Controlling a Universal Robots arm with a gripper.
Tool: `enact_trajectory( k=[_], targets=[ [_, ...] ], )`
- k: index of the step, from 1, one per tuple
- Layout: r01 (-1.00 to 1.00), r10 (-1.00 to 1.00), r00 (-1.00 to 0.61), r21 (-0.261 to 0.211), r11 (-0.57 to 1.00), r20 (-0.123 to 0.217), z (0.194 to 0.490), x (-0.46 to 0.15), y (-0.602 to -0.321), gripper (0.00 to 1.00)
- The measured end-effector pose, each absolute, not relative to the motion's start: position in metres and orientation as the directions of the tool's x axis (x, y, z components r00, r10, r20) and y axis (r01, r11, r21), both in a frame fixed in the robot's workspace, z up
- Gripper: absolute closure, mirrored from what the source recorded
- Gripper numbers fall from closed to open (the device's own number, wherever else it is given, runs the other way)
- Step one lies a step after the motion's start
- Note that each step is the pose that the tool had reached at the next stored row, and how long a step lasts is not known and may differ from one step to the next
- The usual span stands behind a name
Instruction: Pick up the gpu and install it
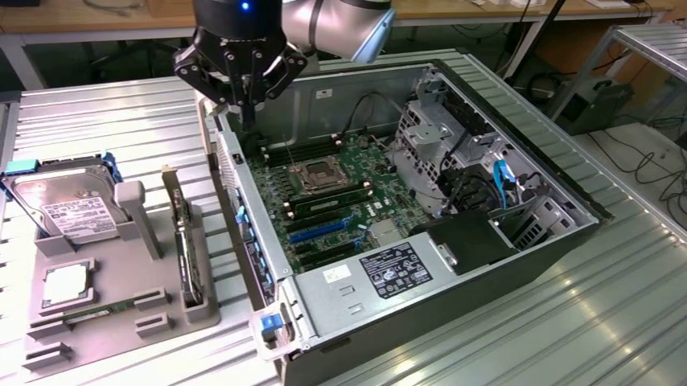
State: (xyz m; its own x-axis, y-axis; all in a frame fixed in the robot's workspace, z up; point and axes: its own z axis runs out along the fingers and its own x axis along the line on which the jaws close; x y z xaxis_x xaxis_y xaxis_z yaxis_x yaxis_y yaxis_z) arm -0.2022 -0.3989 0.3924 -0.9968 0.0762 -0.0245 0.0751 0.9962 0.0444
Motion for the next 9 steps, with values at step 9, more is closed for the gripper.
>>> enact_trajectory(
  k=[9],
  targets=[
    [0.075, 0.076, -0.997, 0.044, 0.996, -0.024, 0.3922, -0.2058, -0.3989, 0.89]
  ],
)
